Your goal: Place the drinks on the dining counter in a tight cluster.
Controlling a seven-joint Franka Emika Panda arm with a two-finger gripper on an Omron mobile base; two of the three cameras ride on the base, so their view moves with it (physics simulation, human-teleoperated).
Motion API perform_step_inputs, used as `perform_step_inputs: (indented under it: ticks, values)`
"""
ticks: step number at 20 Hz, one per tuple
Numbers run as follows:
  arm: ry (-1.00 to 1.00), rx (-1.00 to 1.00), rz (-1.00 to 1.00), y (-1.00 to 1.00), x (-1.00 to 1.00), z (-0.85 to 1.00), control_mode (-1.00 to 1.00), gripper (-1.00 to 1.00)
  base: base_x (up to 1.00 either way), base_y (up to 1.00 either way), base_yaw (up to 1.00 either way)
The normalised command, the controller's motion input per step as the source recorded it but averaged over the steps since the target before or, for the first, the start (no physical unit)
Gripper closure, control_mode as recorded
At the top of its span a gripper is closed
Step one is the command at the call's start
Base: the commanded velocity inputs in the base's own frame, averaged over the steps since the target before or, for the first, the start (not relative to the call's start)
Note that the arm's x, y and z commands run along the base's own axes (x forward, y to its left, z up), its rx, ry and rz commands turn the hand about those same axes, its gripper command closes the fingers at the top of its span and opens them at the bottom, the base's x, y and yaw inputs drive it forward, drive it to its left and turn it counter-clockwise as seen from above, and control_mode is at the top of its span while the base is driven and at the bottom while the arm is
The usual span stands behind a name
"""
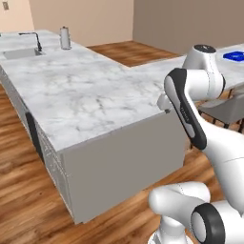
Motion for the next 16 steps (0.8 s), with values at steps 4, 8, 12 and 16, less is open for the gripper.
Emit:
perform_step_inputs:
  ticks: [4, 8, 12, 16]
  values:
    - [0.00, 0.00, 0.00, 0.00, 0.00, 0.00, 1.00, -1.00, 0.00, 1.00, -0.14]
    - [0.00, 0.00, 0.00, 0.00, 0.00, 0.00, 1.00, -1.00, 0.00, 1.00, -0.25]
    - [0.00, 0.00, 0.00, 0.00, 0.00, 0.00, 1.00, -1.00, 0.13, 1.00, -0.29]
    - [0.00, 0.00, 0.00, 0.00, 0.00, 0.00, 1.00, -1.00, 0.40, 1.00, -0.30]
